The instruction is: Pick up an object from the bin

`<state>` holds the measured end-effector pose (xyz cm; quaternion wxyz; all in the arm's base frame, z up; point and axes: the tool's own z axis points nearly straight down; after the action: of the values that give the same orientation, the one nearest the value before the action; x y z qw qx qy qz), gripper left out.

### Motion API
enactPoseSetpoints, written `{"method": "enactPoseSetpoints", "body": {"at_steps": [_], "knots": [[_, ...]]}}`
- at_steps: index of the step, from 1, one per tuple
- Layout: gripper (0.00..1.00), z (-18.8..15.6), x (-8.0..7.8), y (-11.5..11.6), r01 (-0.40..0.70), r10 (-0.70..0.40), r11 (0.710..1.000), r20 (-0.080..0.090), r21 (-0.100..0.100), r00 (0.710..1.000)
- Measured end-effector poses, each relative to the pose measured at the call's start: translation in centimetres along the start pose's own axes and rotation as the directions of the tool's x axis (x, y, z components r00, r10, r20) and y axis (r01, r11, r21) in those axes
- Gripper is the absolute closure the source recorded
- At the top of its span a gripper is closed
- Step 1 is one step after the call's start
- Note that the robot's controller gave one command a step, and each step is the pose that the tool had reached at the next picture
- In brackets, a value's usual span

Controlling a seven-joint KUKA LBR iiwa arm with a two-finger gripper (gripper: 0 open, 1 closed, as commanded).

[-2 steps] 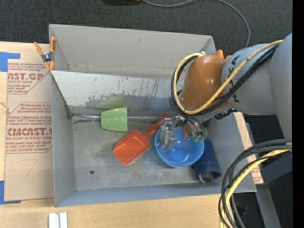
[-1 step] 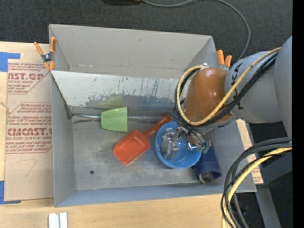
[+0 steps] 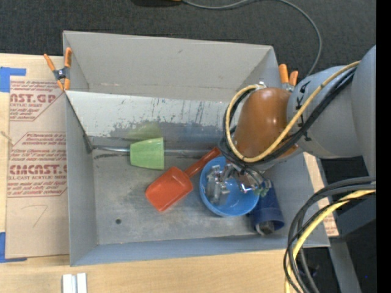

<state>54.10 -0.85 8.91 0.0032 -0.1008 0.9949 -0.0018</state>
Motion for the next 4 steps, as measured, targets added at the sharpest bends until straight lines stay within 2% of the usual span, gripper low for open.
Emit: {"method": "enactPoseSetpoints", "body": {"at_steps": [1,2,3,4], "knots": [[1.00,-1.2,0.0,0.4,0.124,-0.125,0.992,-0.011,-0.006,0.992],[1.00,-4.1,-0.3,0.6,0.177,-0.177,0.984,0.003,0.000,0.984],[1.00,-11.9,-0.7,2.1,0.340,-0.340,0.940,0.010,0.004,0.940],[1.00,-4.3,-2.9,5.7,0.550,-0.550,0.835,0.002,-0.004,0.835]]}}
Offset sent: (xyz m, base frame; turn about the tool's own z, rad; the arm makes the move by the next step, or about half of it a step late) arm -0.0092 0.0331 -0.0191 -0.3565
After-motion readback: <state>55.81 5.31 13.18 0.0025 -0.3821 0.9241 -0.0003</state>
